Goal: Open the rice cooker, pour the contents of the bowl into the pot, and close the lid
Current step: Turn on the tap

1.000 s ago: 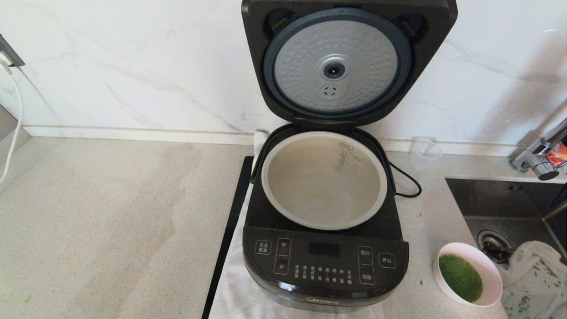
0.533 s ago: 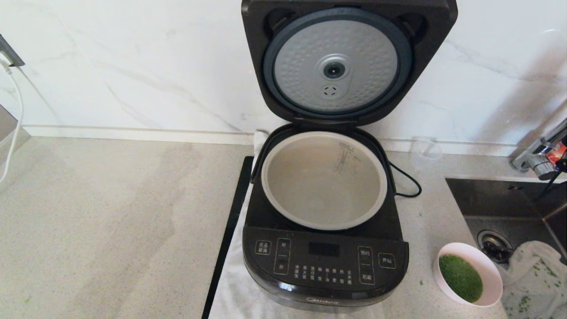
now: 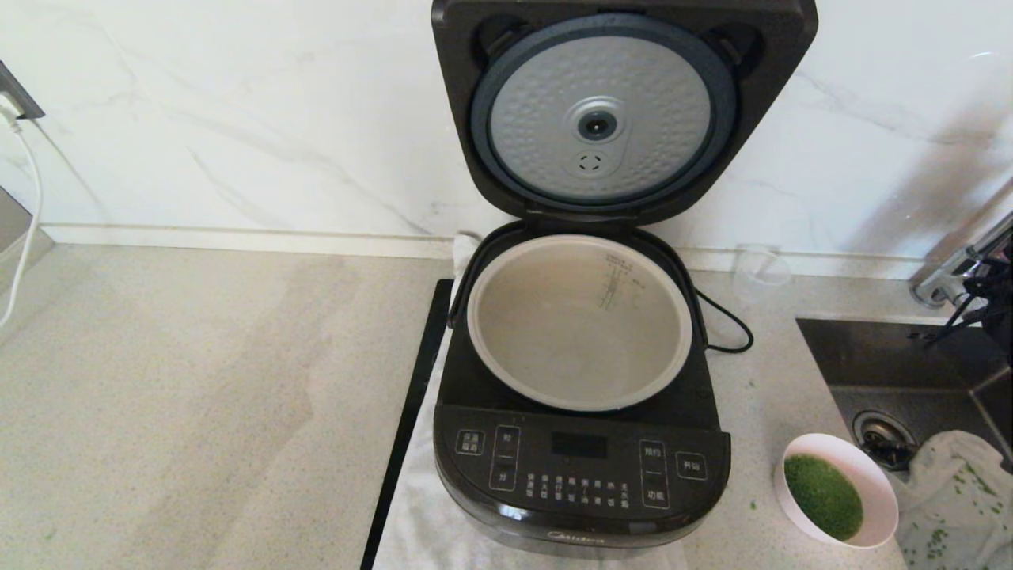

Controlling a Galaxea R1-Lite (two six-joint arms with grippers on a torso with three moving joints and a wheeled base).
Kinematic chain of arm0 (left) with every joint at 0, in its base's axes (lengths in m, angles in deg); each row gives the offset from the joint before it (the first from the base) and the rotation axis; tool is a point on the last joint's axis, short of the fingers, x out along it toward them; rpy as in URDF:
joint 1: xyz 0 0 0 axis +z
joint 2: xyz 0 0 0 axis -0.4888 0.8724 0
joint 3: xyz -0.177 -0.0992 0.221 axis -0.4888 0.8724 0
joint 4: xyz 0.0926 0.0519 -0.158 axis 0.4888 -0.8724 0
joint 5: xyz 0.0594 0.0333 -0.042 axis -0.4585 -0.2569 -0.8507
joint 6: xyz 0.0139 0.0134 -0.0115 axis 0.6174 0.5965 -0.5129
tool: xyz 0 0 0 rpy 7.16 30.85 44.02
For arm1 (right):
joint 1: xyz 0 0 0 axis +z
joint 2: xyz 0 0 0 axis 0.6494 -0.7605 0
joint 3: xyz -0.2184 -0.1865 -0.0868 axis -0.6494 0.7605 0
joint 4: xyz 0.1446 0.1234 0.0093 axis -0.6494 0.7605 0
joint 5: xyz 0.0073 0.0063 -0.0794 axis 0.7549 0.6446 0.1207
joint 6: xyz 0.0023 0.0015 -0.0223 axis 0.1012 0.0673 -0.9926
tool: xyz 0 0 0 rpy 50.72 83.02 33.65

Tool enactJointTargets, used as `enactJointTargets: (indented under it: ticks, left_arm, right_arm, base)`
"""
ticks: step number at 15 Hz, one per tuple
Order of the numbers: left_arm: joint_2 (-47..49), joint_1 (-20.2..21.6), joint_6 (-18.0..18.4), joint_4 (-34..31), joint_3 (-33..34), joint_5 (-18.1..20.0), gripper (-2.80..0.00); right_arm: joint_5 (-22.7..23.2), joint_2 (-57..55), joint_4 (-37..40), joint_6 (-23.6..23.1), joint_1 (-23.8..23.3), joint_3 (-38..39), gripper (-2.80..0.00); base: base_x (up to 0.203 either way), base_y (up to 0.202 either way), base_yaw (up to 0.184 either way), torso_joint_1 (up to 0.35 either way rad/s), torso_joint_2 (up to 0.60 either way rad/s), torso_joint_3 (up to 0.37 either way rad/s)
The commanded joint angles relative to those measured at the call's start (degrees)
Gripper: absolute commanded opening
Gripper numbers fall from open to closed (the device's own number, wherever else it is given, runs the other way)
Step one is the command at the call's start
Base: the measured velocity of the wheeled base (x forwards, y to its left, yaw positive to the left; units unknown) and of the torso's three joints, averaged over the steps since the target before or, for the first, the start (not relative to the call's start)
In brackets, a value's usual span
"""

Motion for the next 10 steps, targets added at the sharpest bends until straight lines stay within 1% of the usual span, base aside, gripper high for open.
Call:
enactJointTargets:
  ticks: [1, 3, 6, 10]
  left_arm:
    - [-0.06, 0.00, 0.01, -0.02, -0.01, 0.00, -2.80]
    - [0.02, 0.00, 0.01, -0.02, -0.01, 0.00, -2.80]
    - [-0.06, 0.00, 0.01, -0.02, -0.01, 0.00, -2.80]
    - [-0.06, 0.00, 0.01, -0.02, -0.01, 0.00, -2.80]
  right_arm:
    - [-0.21, -2.60, -0.25, -0.14, 0.10, -2.91, -2.80]
    - [-0.39, -3.96, -0.22, -0.74, 0.09, -5.29, -2.80]
    - [-2.18, -6.71, -0.22, -2.47, -0.03, -9.67, -2.80]
    - [-2.52, -8.96, -0.13, -3.40, -0.08, -12.76, -2.80]
  base:
    - [0.000, 0.000, 0.000, 0.000, 0.00, 0.000]
    - [0.000, 0.000, 0.000, 0.000, 0.00, 0.000]
    - [0.000, 0.000, 0.000, 0.000, 0.00, 0.000]
    - [0.000, 0.000, 0.000, 0.000, 0.00, 0.000]
